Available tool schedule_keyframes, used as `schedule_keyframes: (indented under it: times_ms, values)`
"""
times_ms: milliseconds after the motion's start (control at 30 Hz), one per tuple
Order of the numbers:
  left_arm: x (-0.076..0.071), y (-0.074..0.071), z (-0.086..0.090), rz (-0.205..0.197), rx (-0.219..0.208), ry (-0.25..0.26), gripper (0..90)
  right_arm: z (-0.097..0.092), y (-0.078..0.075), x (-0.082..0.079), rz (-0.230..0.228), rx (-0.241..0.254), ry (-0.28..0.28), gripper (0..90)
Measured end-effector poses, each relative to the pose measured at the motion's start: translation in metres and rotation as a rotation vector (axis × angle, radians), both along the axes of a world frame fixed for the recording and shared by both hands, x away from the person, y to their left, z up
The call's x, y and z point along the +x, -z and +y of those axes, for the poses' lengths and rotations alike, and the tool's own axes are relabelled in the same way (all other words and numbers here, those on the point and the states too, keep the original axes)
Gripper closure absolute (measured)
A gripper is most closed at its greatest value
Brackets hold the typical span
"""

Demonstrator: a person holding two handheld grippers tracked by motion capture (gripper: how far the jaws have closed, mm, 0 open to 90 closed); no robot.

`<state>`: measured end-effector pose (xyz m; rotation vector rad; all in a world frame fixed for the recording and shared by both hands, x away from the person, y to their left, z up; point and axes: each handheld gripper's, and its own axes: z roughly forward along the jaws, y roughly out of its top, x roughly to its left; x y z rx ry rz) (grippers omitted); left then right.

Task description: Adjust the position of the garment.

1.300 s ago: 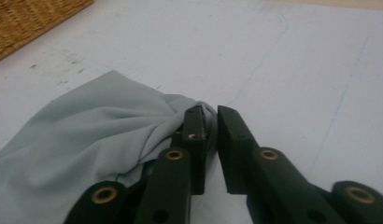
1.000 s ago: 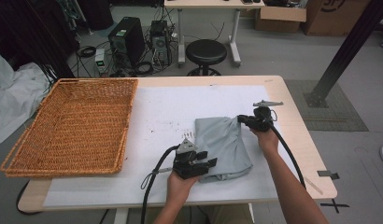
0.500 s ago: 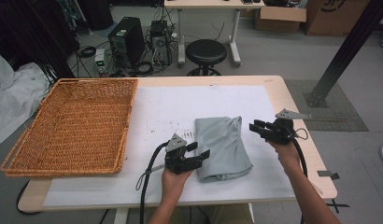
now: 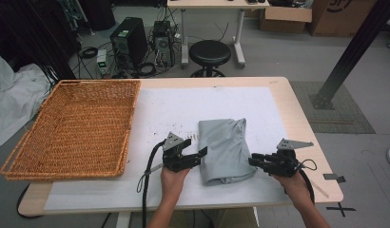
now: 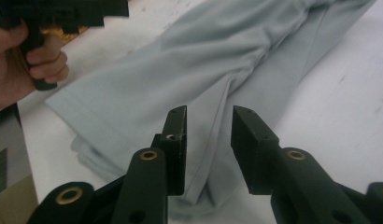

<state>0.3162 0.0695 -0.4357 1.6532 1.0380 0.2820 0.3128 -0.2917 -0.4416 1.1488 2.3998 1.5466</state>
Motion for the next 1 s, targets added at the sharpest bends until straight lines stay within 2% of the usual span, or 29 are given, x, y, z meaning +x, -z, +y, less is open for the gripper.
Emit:
schedule_keyframes:
  times_ms: [100, 133, 200, 267, 367, 433, 533, 600, 633, 667, 733, 833, 900, 1000]
  values:
    - [0.000, 0.000, 0.002, 0.001, 0.001, -0.005, 24.5, 0.002, 0.006, -0.002, 0.058, -0.023, -0.002, 76.7]
    - [0.000, 0.000, 0.002, -0.001, -0.001, -0.009, 24.6, 0.002, 0.007, -0.003, 0.067, -0.023, -0.003, 82.7]
    - [0.000, -0.001, 0.003, -0.002, -0.001, -0.014, 24.7, 0.002, 0.007, -0.007, 0.059, -0.019, -0.006, 87.3]
    - [0.001, -0.001, 0.004, -0.001, 0.000, -0.022, 24.7, -0.001, 0.004, -0.012, 0.045, -0.009, -0.013, 88.1]
    - [0.001, -0.001, 0.005, -0.001, 0.002, -0.031, 24.8, -0.008, -0.001, -0.024, 0.010, 0.003, 0.012, 88.1]
    - [0.002, -0.001, 0.006, -0.001, 0.000, -0.037, 24.8, -0.013, 0.000, -0.031, 0.001, -0.024, 0.030, 88.1]
    - [0.003, 0.000, 0.006, 0.003, -0.003, -0.047, 24.8, -0.016, 0.008, -0.034, 0.033, -0.067, 0.042, 88.1]
    - [0.003, 0.000, 0.006, 0.005, -0.005, -0.051, 24.8, -0.015, 0.012, -0.035, 0.041, -0.071, 0.042, 87.6]
    - [0.003, 0.000, 0.006, 0.006, -0.008, -0.052, 24.8, -0.015, 0.012, -0.035, 0.041, -0.070, 0.041, 85.6]
    - [0.004, 0.000, 0.006, 0.009, -0.010, -0.053, 24.8, -0.016, 0.010, -0.036, 0.032, -0.055, 0.041, 77.0]
    - [0.006, 0.000, 0.005, 0.018, -0.019, -0.054, 24.8, -0.021, 0.004, -0.034, 0.007, 0.001, 0.051, 67.4]
    - [0.011, 0.003, 0.000, 0.030, -0.006, -0.050, 24.5, -0.029, -0.005, -0.031, -0.049, 0.048, 0.085, 60.3]
    - [0.015, 0.004, -0.003, 0.029, 0.025, -0.048, 24.7, -0.033, -0.008, -0.029, -0.078, 0.080, 0.100, 58.5]
    - [0.023, 0.005, -0.010, 0.019, 0.067, -0.035, 24.6, -0.037, -0.012, -0.028, -0.110, 0.101, 0.115, 55.9]
